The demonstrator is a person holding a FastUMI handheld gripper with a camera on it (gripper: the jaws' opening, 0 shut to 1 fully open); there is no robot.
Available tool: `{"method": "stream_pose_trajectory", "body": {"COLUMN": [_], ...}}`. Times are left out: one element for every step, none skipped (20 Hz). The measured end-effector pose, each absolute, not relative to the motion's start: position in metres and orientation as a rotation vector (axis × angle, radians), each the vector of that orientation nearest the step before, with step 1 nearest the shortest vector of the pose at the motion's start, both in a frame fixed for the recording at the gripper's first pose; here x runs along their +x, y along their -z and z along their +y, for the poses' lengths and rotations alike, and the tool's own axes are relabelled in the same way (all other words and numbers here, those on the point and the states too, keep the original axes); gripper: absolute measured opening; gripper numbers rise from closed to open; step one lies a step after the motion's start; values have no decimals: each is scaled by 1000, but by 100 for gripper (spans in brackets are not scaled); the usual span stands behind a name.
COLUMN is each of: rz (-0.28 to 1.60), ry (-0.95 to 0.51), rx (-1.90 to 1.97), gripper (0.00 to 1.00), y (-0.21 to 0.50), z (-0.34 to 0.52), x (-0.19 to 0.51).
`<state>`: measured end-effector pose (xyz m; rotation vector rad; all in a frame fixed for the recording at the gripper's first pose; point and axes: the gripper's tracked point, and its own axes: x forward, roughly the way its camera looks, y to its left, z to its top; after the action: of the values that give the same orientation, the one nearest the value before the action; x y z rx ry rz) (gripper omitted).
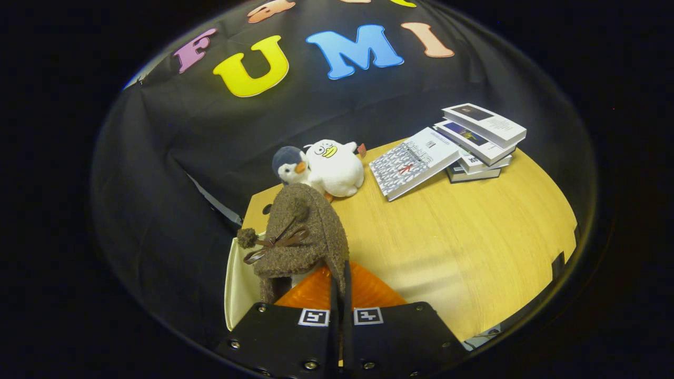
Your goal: Open the storage box then place both shoes into the box .Put the left shoe in first, then the right shoe, with the right side of both shoes facing outward in a uniform manner.
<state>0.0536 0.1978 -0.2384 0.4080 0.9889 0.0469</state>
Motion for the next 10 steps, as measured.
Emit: {"method": "stream_pose_trajectory", "body": {"rz": [988,986,983,983,982,981,984,986,987,995], "ry": [-56,-63,-64,-68,-70,-70,-71,-70,-66,-64], "rx": [411,411,413,413,412,410,406,404,403,403], "gripper": [3,3,3,3,3,3,3,3,3,3], "y": [239,239,240,242,244,245,248,251,254,259], "z": [208,217,225,233,240,245,251,255,259,261], "x": [55,56,57,58,59,59,58,58,57,56]}}
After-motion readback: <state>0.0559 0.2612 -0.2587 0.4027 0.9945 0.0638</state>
